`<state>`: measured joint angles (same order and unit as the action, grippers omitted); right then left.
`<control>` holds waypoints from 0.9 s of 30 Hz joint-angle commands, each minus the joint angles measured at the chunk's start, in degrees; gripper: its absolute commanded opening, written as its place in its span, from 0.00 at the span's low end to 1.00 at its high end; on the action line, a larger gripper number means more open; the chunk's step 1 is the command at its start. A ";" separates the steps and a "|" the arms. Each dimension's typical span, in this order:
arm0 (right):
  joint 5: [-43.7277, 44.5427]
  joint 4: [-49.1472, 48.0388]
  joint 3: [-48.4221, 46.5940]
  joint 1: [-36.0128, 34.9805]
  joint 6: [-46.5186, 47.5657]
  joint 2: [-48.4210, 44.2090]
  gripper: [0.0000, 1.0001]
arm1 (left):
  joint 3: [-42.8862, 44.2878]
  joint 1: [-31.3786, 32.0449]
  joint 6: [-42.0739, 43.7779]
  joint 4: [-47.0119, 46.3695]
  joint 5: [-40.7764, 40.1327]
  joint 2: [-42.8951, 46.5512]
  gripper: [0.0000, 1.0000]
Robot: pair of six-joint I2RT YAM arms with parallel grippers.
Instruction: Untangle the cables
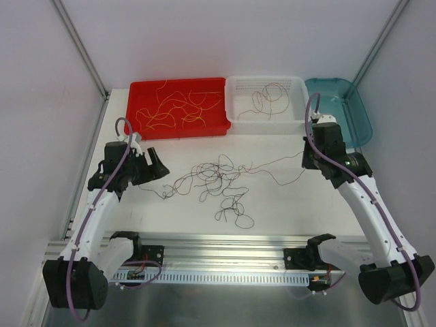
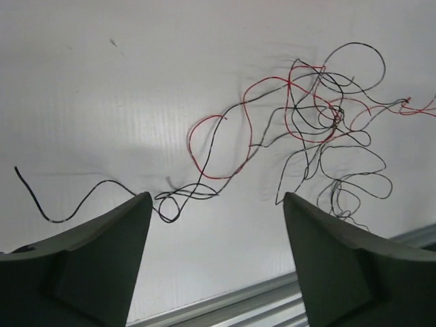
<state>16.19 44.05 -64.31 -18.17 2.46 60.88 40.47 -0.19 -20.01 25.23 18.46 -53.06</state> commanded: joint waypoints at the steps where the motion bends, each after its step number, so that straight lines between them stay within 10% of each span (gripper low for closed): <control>1: -3.43 -0.46 -4.59 -1.33 0.62 -3.22 0.01 | 3.29 2.90 -0.64 -2.12 6.67 3.30 0.82; 10: -14.42 -2.30 -6.88 -5.11 -1.84 -8.94 0.01 | 9.80 20.82 -5.83 -3.26 -0.95 4.46 0.95; 19: -19.78 -5.20 -4.60 -6.35 -3.68 -9.55 0.01 | 15.25 45.25 -4.96 -11.69 -24.24 -13.81 0.81; 27: -21.10 -6.43 -3.10 -6.52 -3.95 -10.96 0.01 | 19.91 48.26 -4.95 -23.02 -28.65 -31.57 0.66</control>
<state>-3.14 40.32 -67.59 -24.38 -0.58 51.66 57.43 47.68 -24.45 9.65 -5.76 -81.10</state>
